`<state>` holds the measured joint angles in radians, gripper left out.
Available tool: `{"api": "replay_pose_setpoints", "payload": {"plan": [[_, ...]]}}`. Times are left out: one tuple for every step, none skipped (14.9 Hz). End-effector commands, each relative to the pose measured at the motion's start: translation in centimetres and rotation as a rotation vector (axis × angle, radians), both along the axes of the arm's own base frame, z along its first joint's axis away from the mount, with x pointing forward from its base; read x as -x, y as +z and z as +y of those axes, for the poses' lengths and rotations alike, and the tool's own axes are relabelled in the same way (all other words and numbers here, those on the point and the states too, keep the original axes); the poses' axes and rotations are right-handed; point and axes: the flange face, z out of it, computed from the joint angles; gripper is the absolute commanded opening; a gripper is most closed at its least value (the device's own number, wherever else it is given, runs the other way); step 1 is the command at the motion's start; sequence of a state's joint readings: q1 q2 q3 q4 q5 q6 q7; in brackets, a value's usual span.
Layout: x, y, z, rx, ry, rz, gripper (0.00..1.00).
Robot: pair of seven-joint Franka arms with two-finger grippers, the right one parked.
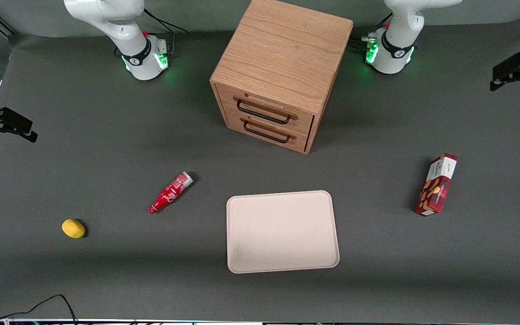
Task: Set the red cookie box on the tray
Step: 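Move the left gripper down over the red tartan cookie box, then close the left gripper on the cookie box's end and lift it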
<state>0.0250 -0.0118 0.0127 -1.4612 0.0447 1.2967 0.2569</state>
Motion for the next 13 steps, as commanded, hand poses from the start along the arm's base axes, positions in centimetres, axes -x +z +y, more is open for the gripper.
{"api": "replay_pose_setpoints", "payload": {"plan": [[-3.5,-4.6,3.9,0.031,-0.135,0.098,1.00],[-4.6,-6.6,4.5,0.042,-0.179,0.121,1.00],[-5.4,-8.7,5.0,0.055,-0.209,0.134,1.00],[-6.0,-11.1,5.7,0.061,-0.233,0.135,1.00],[-6.4,-13.9,6.0,0.075,-0.258,0.127,1.00],[-6.6,-16.9,6.8,0.092,-0.268,0.109,1.00],[-6.8,-20.5,6.8,0.114,-0.294,0.088,1.00],[-6.7,-23.5,7.1,0.120,-0.308,0.058,1.00],[-6.3,-26.2,7.3,0.121,-0.303,0.035,1.00],[-6.1,-28.8,7.3,0.118,-0.299,0.012,1.00],[-6.1,-31.1,7.2,0.123,-0.290,-0.009,1.00],[-6.4,-33.1,7.1,0.131,-0.278,-0.032,1.00],[-6.6,-34.9,6.8,0.131,-0.274,-0.044,1.00]]}}
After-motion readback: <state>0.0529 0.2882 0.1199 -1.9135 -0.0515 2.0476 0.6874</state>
